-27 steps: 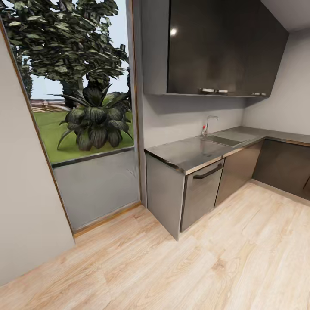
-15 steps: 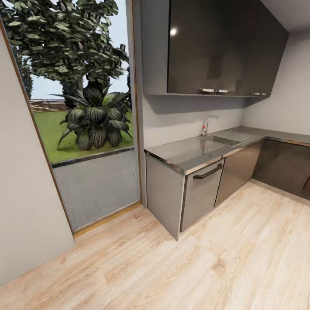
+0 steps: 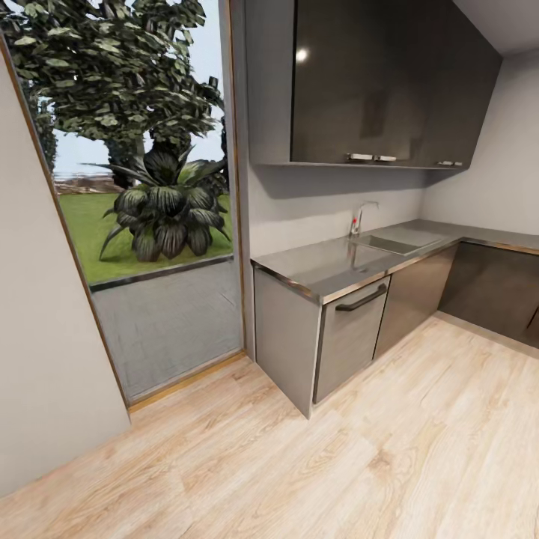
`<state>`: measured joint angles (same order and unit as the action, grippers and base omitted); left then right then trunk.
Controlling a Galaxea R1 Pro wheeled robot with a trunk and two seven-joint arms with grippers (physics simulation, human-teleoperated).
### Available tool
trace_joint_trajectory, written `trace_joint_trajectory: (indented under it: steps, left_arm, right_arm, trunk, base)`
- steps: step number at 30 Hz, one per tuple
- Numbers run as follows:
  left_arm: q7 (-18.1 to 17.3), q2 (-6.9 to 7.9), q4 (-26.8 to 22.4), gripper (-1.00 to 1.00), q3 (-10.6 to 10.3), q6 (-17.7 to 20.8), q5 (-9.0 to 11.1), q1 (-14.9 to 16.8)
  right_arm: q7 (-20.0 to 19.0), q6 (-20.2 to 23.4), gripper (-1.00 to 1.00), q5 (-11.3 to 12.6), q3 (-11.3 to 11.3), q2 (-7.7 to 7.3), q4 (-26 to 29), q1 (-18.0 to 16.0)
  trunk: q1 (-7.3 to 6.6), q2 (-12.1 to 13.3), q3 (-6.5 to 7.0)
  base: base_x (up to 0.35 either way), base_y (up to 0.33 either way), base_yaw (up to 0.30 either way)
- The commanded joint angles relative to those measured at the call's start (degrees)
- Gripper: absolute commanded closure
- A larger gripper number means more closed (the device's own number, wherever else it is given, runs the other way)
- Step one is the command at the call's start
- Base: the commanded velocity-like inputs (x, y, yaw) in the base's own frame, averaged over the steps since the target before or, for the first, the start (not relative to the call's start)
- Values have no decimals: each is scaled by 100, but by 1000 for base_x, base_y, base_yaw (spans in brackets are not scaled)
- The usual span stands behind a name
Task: Put the three can of soda from the living room inside the tash can in the kitchen.
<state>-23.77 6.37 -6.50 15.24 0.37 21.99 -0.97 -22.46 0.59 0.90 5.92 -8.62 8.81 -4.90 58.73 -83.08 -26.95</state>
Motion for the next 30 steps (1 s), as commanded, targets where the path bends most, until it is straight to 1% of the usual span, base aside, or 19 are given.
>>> trace_joint_trajectory:
  steps: [1, 3, 5, 6, 7, 12, 17, 30]
  left_arm:
    - [-2502, 153, -3654, -100, 166, -16, 383, 2]
    - [-2575, 160, -3709, -100, 197, -42, 427, 1]
    - [-2618, 165, -3742, -100, 220, -90, 453, 1]
    - [-2686, 179, -3790, -100, 261, -348, 481, 1]
    - [-2694, 198, -3778, -100, 269, -402, 486, 1]
    - [-2706, 249, -3765, -100, 274, -447, 490, 1]
    - [-2704, 264, -3763, -100, 270, -457, 484, 1]
    - [-2711, 267, -3756, -100, 269, -459, 482, 1]
  right_arm:
    - [-1525, -3, -100, 5, 388, -187, 2366, -391]
    - [-1553, -11, -100, 2, 652, -222, 2440, -396]
    - [-1572, -20, -100, -7, 843, -243, 2485, -400]
    - [-1595, -32, -100, -30, 1098, -271, 2542, -400]
    - [-1604, -32, -100, -33, 1144, -275, 2553, -399]
    - [-1612, -28, -100, -37, 1182, -279, 2555, -398]
    - [-1634, -11, -100, -37, 1190, -280, 2555, -398]
    - [-1665, 11, -100, -27, 1200, -289, 2557, -398]
  trunk:
    - [0, 0, 2]
    - [0, 0, 2]
    - [0, 0, 2]
    - [0, 0, 2]
    - [0, 0, 2]
    - [0, 0, 2]
    - [0, 0, 5]
    - [0, 0, 43]
  base:
    - [0, 0, 0]
    - [0, 0, 0]
    - [0, 0, 0]
    - [0, 0, 0]
    - [0, 0, 0]
    - [1, 0, 0]
    - [45, 0, -59]
    - [15, 0, -233]
